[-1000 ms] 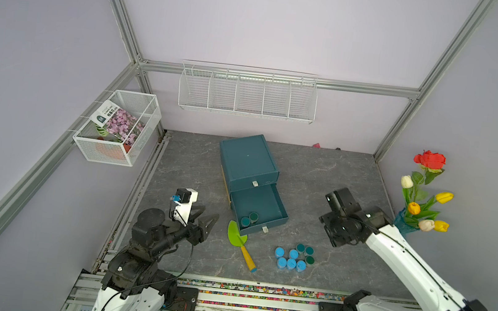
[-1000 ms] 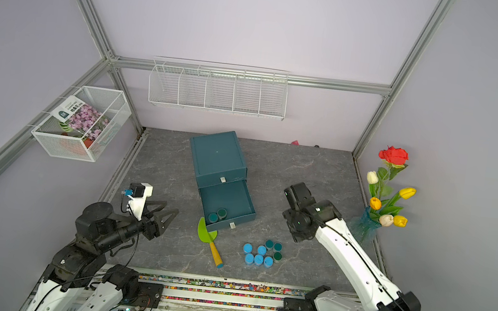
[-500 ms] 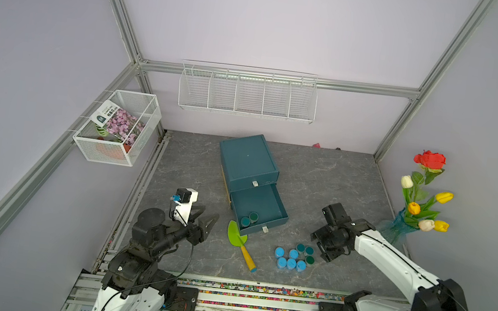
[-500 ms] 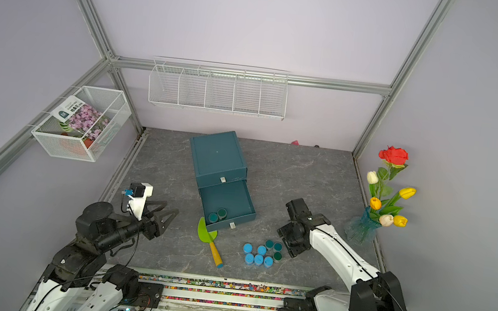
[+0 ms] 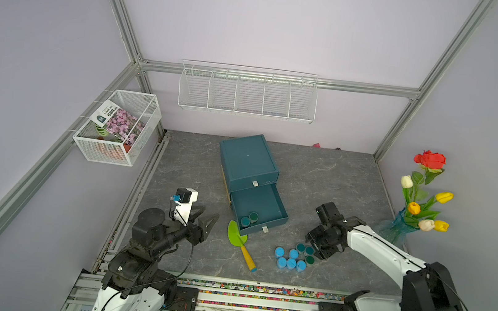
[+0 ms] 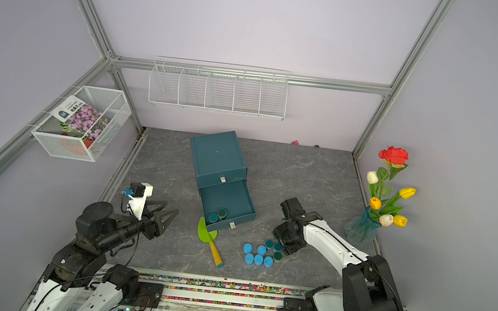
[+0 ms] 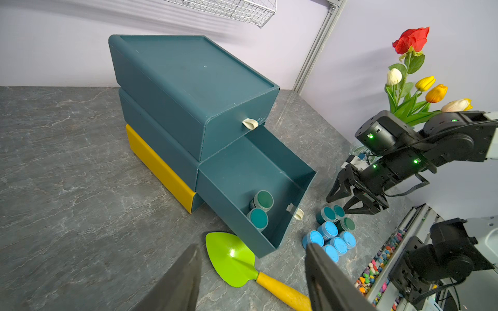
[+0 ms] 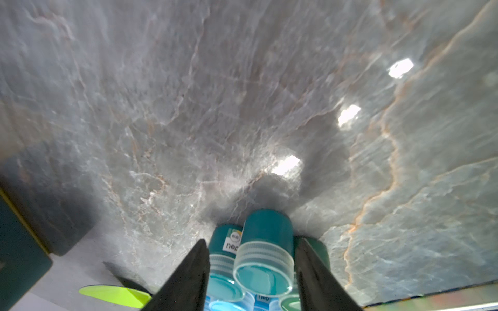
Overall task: Put the paint cans in the drawer according to color
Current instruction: Pick up the paint can at the center of the board.
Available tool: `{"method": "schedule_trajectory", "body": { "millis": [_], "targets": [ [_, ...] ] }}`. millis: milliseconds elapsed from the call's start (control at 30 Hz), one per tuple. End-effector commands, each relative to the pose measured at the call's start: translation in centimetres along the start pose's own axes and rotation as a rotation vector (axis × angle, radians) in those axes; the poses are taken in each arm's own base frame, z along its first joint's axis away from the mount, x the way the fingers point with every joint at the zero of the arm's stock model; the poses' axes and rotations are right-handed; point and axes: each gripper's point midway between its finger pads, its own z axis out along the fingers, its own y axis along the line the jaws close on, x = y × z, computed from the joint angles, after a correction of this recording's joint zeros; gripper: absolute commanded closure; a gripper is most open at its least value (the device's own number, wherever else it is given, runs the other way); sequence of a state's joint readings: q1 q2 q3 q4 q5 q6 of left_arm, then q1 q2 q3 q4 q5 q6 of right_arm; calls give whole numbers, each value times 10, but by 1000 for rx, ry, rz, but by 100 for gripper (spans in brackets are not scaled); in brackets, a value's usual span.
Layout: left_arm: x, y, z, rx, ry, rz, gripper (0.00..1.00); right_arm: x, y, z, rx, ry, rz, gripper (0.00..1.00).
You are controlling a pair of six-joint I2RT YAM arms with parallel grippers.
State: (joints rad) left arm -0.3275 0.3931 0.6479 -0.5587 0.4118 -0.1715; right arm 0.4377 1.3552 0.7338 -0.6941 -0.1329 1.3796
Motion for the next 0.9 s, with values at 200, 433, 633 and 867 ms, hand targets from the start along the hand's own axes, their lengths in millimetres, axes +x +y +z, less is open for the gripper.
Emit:
{"method": "schedule_trajectory", "body": {
  "millis": [200,433,633,867],
  "targets": [
    [0,1,1,-6,-5,-2,36,7,-10,7,64,14,5,50],
    [1,2,1,-7,-4,-3,36,7,-13,8,77,9,19,66],
    [0,1,1,-6,-6,-3,36,1,-13,-5,84,-33,23,77],
    [0,1,1,-6,-6,-3,36,-19,10,-50,52,-125,-16,82]
  ]
}}
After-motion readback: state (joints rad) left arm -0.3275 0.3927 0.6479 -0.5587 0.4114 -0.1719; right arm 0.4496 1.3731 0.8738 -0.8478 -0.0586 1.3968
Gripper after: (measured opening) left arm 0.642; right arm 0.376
